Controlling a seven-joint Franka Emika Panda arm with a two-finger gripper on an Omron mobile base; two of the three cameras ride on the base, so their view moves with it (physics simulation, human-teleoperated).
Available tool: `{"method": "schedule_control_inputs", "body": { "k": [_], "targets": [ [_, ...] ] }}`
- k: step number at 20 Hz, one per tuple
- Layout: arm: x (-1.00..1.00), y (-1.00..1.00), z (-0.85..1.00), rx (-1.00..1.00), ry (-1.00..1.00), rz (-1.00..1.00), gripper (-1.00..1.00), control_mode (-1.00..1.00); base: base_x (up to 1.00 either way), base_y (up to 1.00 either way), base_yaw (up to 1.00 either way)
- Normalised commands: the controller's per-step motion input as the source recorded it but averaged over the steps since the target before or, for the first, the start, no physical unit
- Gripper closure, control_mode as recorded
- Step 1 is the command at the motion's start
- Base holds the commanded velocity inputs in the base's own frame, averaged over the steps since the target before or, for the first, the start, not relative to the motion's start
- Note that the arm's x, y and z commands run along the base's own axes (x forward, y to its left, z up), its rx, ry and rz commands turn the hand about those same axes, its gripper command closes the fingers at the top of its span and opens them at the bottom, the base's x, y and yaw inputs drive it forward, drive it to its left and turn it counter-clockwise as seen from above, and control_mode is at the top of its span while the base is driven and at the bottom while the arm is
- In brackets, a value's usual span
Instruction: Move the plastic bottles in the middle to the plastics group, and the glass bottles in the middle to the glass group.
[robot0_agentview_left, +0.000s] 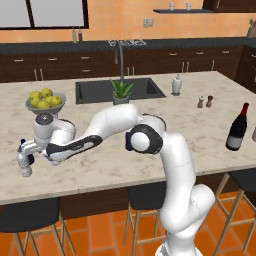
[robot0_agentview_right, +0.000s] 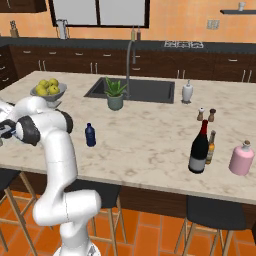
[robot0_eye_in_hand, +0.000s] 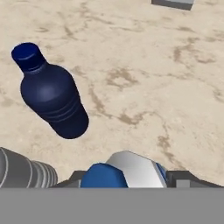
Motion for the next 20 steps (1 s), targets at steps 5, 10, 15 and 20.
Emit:
{"method": "schedule_control_inputs", "body": {
  "k": [5, 10, 15, 20],
  "targets": [
    [0.04, -0.59, -0.31, 0.02, 0.01, 0.00, 1.00, -1.00, 0.00, 0.00, 0.00],
    [-0.04, -0.59, -0.37, 0.08, 0.00, 0.01, 1.00, -1.00, 0.00, 0.00, 0.00],
    [0.05, -0.63, -0.29, 0.22, 0.00, 0.02, 1.00, -1.00, 0.00, 0.00, 0.00],
    [0.10, -0.53, -0.33, 0.20, 0.00, 0.03, 1.00, -1.00, 0.00, 0.00, 0.00]
  ]
}}
